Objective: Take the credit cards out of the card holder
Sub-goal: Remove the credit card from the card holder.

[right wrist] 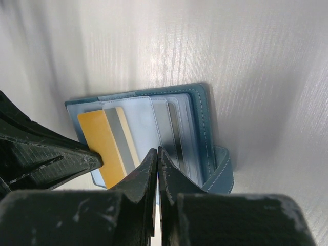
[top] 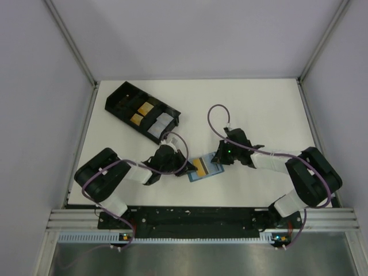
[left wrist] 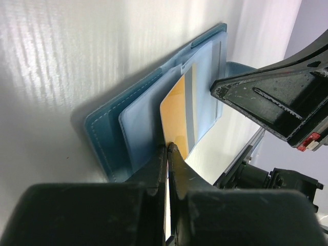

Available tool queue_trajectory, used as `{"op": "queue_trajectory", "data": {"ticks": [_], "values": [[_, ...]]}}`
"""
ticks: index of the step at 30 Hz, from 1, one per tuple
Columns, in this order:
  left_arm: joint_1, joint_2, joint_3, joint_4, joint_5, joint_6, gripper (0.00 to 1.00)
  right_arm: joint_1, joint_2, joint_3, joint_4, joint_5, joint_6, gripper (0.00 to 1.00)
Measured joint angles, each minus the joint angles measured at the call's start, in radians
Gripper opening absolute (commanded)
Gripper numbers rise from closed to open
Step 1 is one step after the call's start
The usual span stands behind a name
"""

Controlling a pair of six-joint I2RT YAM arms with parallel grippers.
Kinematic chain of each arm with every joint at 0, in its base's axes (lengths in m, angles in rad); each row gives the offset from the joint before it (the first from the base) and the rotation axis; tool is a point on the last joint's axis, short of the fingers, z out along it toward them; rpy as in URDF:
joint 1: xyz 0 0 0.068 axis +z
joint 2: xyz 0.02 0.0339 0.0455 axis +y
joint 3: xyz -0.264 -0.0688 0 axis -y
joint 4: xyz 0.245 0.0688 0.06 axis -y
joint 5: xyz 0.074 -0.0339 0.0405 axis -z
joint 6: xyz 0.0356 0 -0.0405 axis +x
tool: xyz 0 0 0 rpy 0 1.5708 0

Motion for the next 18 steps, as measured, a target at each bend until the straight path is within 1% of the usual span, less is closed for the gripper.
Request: {"op": "queue_trajectory", "data": {"ticks": [6, 15, 16, 18], "values": [[0.018, -0.057, -0.031, -0.034, 0.007, 0.014, 0.00, -0.005, 0.000, 0.000, -0.003, -0.005, 0.007, 0.00], [0.047, -0.266, -0.093, -0.185, -0.003, 0.103, 0.00, -0.012, -0.010, 0.000, -0.014, -0.005, -0.004, 0.00], [0.049, -0.289, -0.097, -0.198, -0.003, 0.116, 0.00, -0.014, -0.016, 0.000, -0.022, -0.003, -0.011, 0.02], [0.051, -0.332, -0.098, -0.223, -0.003, 0.144, 0.00, -0.017, -0.033, 0.000, -0.046, 0.004, -0.030, 0.09]]}}
